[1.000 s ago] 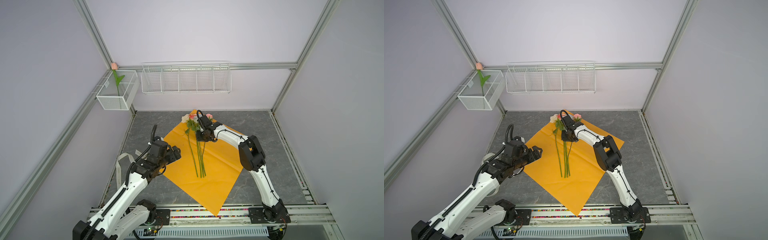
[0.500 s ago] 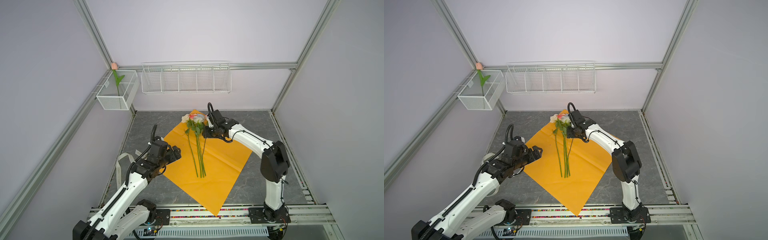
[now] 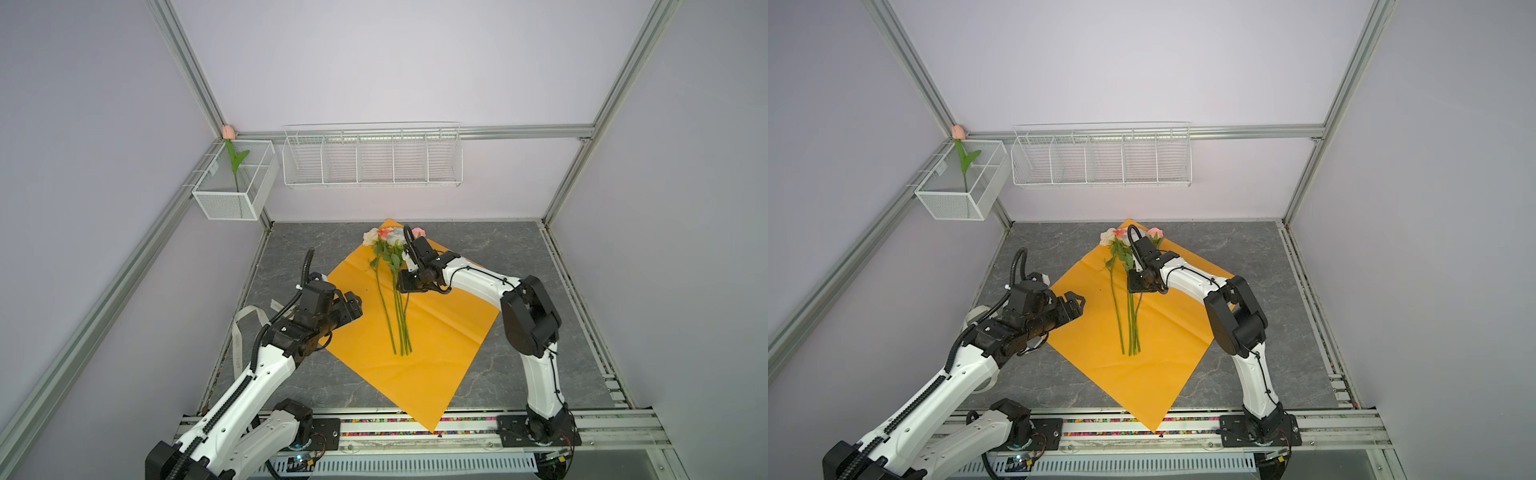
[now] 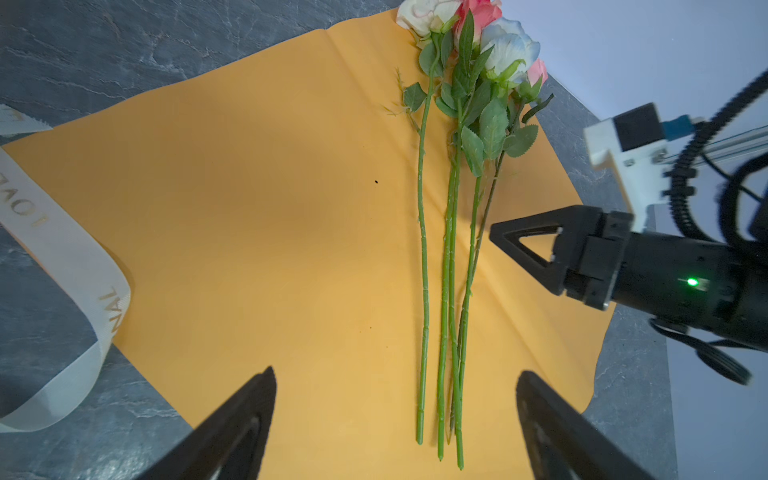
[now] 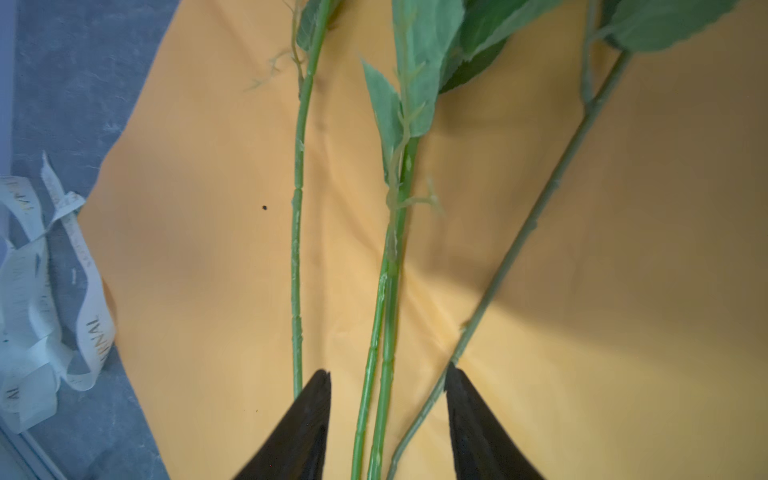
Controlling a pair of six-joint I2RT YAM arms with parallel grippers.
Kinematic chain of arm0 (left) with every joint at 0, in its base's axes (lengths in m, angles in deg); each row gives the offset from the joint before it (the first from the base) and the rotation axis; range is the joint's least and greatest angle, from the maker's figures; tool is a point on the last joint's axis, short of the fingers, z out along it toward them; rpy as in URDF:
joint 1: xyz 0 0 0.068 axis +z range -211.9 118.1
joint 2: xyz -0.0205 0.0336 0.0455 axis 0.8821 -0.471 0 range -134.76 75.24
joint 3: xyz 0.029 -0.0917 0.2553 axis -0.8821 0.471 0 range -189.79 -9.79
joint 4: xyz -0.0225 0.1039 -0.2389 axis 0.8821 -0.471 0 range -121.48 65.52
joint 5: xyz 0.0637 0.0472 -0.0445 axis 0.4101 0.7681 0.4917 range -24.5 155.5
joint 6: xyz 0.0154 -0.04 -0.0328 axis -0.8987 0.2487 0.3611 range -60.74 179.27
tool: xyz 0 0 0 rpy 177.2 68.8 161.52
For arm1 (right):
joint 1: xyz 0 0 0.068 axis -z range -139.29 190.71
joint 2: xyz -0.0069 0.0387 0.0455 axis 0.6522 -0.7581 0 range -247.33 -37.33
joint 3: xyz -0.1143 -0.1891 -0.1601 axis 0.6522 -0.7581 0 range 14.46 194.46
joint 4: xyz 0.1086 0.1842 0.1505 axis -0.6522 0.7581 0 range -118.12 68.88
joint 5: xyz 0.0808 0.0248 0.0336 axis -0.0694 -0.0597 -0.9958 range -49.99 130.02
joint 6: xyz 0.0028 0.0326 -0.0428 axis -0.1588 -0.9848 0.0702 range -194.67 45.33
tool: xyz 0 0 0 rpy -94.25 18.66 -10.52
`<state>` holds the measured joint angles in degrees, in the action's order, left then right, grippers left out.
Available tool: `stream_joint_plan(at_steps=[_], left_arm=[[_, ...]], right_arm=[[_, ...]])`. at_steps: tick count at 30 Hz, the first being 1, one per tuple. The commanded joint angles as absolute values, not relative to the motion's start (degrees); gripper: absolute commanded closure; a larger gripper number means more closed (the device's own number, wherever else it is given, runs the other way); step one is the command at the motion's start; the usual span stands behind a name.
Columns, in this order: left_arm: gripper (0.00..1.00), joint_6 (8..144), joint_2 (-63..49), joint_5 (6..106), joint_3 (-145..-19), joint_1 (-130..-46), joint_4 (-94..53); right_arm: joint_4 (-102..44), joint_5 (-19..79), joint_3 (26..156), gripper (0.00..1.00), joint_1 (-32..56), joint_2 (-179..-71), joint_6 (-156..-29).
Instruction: Tie the bouquet of fake flowers
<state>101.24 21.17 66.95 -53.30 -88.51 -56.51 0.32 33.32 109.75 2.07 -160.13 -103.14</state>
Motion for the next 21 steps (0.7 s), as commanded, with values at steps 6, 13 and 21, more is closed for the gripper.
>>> stream_joint_plan(at_steps=[6,13,21], left_arm=[[0.09,101.5,21.8,67.4,-52.1,-88.1,-57.6],[0.09,101.7,21.2,67.0,-52.0,-88.1,-56.5],[0.09,101.4,20.9,66.7,-52.4,-88.1,-56.7]], right_arm=[[1.3,31.6,114.8,0.73,1.8,-163.8,-103.3],[-0.1,34.9,114.1,0.84,2.3,-161.1,-100.5],[-1.3,33.7,115.4,0.81,3.5,-161.9,-101.5]])
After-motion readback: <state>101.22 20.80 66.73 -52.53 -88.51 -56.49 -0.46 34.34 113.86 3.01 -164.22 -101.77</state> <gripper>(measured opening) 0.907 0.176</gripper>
